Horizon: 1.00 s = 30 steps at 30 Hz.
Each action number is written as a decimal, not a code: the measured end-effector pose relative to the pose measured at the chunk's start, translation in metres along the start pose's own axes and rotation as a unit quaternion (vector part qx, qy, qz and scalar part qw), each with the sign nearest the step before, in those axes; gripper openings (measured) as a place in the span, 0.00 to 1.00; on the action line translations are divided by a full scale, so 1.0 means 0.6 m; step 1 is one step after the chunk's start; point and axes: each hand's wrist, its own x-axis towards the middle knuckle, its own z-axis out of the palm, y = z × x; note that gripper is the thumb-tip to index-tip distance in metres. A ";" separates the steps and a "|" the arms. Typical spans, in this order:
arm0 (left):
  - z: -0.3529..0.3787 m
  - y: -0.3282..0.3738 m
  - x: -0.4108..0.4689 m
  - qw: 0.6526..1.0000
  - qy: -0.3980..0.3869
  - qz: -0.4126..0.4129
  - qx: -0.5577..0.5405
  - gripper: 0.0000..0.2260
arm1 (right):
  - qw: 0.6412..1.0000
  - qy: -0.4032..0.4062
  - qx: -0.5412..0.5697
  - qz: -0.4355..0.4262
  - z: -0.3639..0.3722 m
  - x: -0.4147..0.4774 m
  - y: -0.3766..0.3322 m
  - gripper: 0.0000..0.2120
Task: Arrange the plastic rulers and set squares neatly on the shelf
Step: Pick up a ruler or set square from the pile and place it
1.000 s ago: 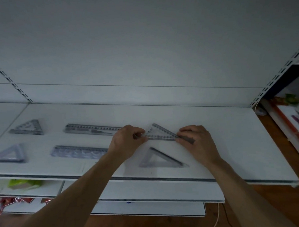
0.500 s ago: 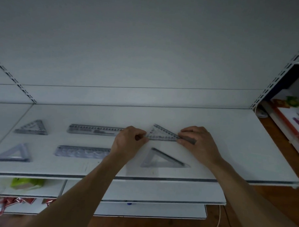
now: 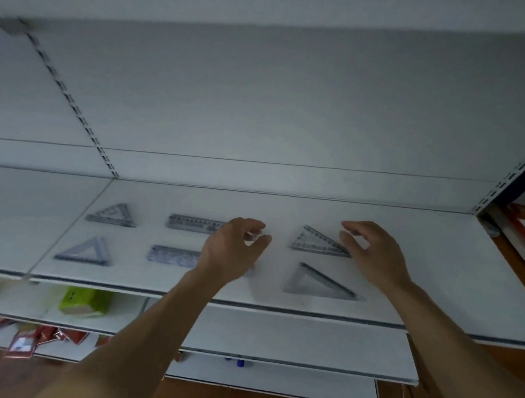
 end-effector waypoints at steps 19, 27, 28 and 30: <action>-0.504 -0.440 -0.270 0.966 0.154 -0.118 0.169 0.18 | 0.961 -0.215 0.020 -0.171 0.444 -0.043 -0.639 0.20; -0.661 -0.615 -0.402 0.934 0.200 -0.226 0.192 0.20 | 0.923 -0.275 0.012 -0.267 0.639 -0.101 -0.888 0.20; -0.672 -0.632 -0.410 0.930 0.205 -0.237 0.191 0.20 | 0.919 -0.281 0.012 -0.275 0.660 -0.104 -0.911 0.20; -0.693 -0.667 -0.419 0.925 0.212 -0.255 0.185 0.20 | 0.912 -0.294 0.010 -0.287 0.704 -0.107 -0.951 0.20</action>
